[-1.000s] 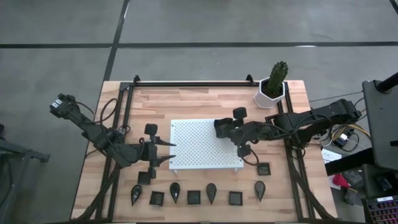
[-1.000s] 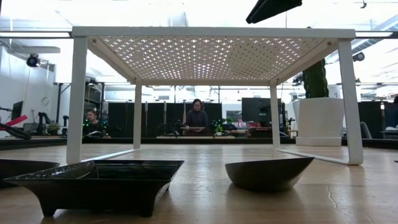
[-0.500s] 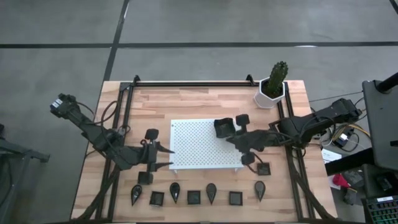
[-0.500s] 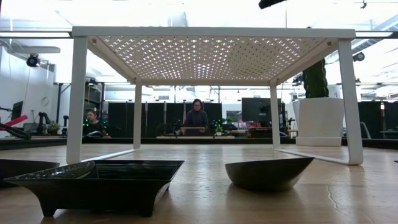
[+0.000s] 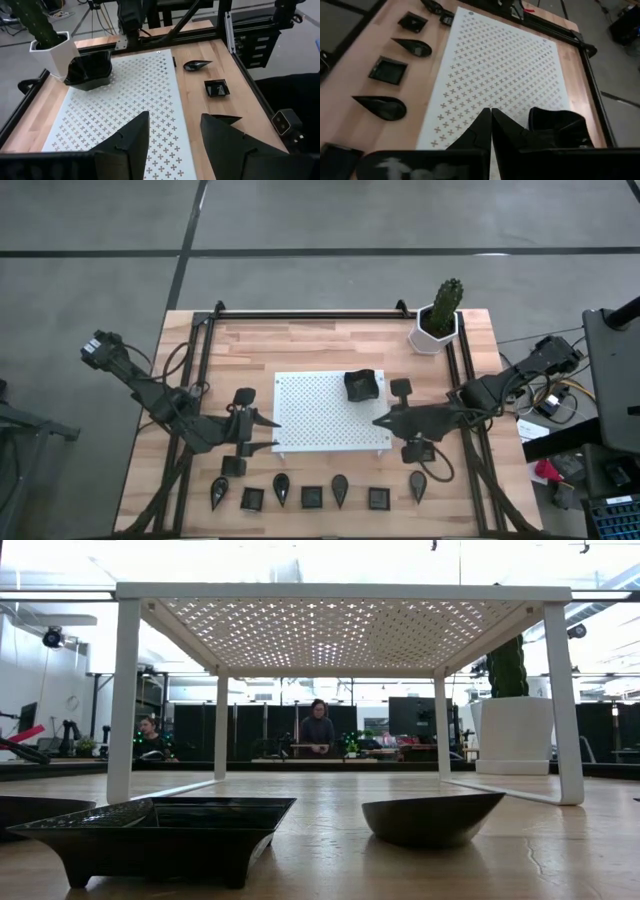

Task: Pick & Place Mini shaped plates
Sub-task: Put the square plate on the shelf

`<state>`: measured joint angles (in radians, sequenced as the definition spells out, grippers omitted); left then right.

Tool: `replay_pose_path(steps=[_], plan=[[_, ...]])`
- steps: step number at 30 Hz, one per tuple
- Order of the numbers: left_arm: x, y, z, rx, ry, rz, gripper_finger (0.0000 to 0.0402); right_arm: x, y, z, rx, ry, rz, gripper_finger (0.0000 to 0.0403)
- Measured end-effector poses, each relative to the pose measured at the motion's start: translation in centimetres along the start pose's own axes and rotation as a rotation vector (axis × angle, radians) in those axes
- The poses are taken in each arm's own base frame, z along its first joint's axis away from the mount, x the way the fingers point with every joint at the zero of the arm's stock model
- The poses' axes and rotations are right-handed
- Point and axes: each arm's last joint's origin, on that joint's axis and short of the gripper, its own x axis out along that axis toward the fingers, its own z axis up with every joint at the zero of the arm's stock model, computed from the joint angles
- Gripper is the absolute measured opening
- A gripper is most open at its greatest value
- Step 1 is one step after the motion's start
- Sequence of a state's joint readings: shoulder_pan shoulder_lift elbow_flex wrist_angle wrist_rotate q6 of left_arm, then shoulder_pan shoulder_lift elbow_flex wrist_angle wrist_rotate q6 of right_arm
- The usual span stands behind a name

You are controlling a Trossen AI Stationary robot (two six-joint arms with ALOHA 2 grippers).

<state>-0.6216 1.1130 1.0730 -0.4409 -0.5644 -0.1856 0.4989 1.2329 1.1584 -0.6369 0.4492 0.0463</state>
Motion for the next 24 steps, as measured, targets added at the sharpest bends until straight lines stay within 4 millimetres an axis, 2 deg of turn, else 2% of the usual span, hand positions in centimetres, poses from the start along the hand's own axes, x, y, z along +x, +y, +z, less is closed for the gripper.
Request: replay_pose_path(steps=[7,16,24], plan=[[0.3,-0.1,-0.5,0.019,0.003,0.003,0.0177,-0.9,0.6,-0.5,0.096,0.032,0.027,0.0008],[0.8,-0.4,-0.8,0.036,-0.051,-0.004,0.0177,-1.9,2.9,-2.3,0.19,0.18,0.082,0.0008],[0.8,-0.4,-0.1,0.09,-0.115,-0.006,0.0177,-2.9,4.9,-3.2,0.28,0.265,0.17,0.0008]])
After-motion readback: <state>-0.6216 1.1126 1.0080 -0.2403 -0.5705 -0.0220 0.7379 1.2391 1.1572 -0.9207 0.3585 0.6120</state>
